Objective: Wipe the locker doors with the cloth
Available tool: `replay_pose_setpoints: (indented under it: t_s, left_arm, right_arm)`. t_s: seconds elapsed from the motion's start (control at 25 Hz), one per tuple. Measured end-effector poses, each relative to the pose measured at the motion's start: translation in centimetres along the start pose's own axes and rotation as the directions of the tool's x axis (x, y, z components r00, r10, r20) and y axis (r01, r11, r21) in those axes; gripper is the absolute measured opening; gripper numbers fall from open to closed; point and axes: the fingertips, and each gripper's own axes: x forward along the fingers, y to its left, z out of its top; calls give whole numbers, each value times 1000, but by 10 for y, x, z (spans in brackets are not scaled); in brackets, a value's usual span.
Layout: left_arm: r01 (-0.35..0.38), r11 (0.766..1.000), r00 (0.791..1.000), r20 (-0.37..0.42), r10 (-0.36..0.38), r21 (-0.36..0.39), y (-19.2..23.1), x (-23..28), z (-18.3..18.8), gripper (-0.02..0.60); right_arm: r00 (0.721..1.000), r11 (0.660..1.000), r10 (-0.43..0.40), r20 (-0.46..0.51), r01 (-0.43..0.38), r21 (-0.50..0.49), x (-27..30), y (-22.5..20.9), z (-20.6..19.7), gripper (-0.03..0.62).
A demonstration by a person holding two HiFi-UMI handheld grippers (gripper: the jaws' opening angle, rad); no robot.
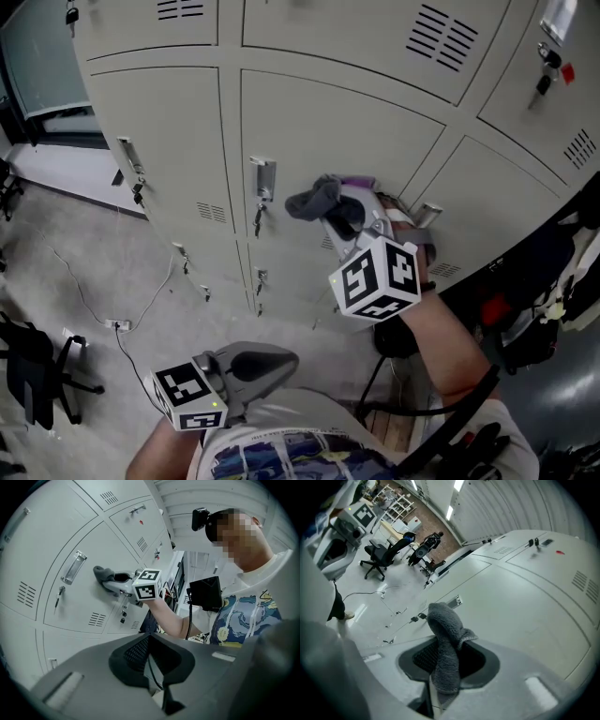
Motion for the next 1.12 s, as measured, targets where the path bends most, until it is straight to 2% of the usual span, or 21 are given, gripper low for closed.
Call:
replay_pose_setpoints:
  t_s: [0.44,0.76,1.12]
  left_arm:
    - [-24,1000,1000,1,24,-10,2,-5,-2,2]
    - [-33,999,999,7,33,-12,4,-9,-1,2]
    - [-35,999,999,8,35,-15,6,-15,-1,2]
  right_arm:
    - [983,986,163,-82,-159,53,46,88,-42,110]
    - [943,955,294,-156,-285,77,80,156,-77,109]
    - [915,931,362,-179,-348,106,96,189,-91,109]
